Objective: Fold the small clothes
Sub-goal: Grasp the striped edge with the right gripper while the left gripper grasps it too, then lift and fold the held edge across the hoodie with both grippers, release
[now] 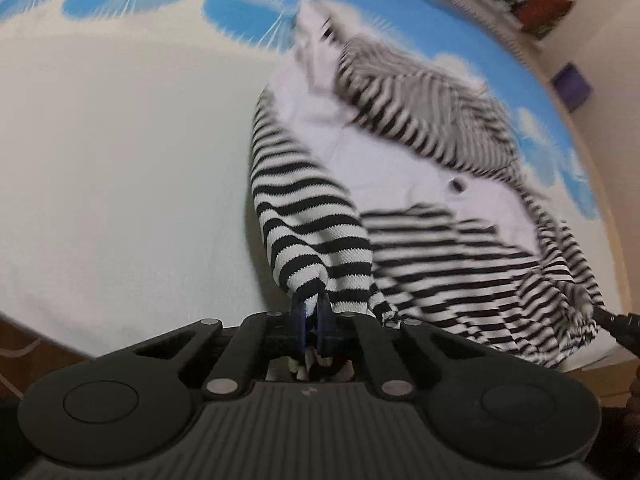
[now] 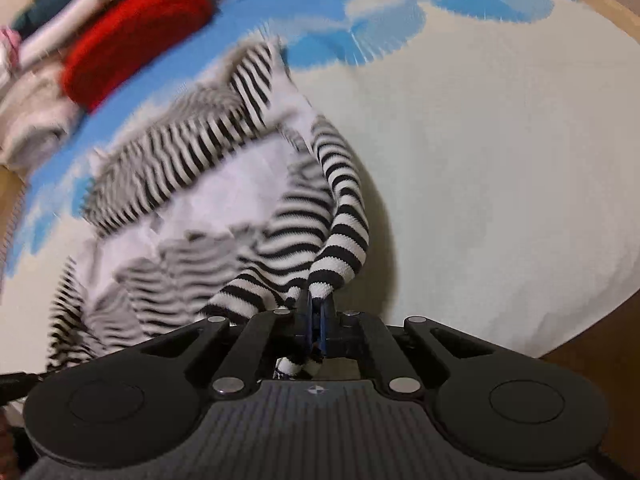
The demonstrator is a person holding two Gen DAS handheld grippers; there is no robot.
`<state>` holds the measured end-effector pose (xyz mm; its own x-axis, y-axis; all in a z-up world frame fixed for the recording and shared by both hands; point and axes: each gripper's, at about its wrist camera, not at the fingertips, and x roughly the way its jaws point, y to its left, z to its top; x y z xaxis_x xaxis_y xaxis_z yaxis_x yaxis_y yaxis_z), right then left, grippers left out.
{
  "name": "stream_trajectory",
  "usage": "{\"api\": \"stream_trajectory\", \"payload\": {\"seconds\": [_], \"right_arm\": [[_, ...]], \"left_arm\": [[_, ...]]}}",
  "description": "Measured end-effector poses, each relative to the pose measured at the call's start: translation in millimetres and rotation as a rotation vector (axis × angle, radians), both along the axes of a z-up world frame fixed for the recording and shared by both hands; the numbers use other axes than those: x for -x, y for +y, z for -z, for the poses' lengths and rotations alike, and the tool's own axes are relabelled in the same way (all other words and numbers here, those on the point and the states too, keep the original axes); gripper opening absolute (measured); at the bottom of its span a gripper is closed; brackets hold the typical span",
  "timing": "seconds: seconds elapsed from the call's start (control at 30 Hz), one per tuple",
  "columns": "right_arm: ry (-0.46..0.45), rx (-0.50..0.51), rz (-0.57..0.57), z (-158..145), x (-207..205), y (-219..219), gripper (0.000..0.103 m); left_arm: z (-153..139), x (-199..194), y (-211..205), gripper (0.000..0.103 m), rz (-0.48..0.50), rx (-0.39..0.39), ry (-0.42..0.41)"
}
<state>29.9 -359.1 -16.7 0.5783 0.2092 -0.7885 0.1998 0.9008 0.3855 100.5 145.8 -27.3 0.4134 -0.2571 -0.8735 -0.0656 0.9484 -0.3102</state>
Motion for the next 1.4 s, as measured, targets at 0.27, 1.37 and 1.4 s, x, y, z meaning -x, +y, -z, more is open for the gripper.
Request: {"api": "stream_trajectory", "payload": {"seconds": [0.27, 1.37, 1.4], "right_arm": [[-0.179, -0.063, -0.015, -73, 48, -27, 0.002], [-0.165, 0.001, 0.186, -15, -122, -62, 0.030], [-0.180, 0.049, 0.149, -15, -120, -58, 0.035]], "left_arm": [[-85, 37, 12, 0.003, 0.112, 0.042, -0.175], [-13, -151, 64, 0.036, -0.039, 0.224, -0.129], [-10, -151, 58, 0.043, 0.000, 0.190, -0.129]]}}
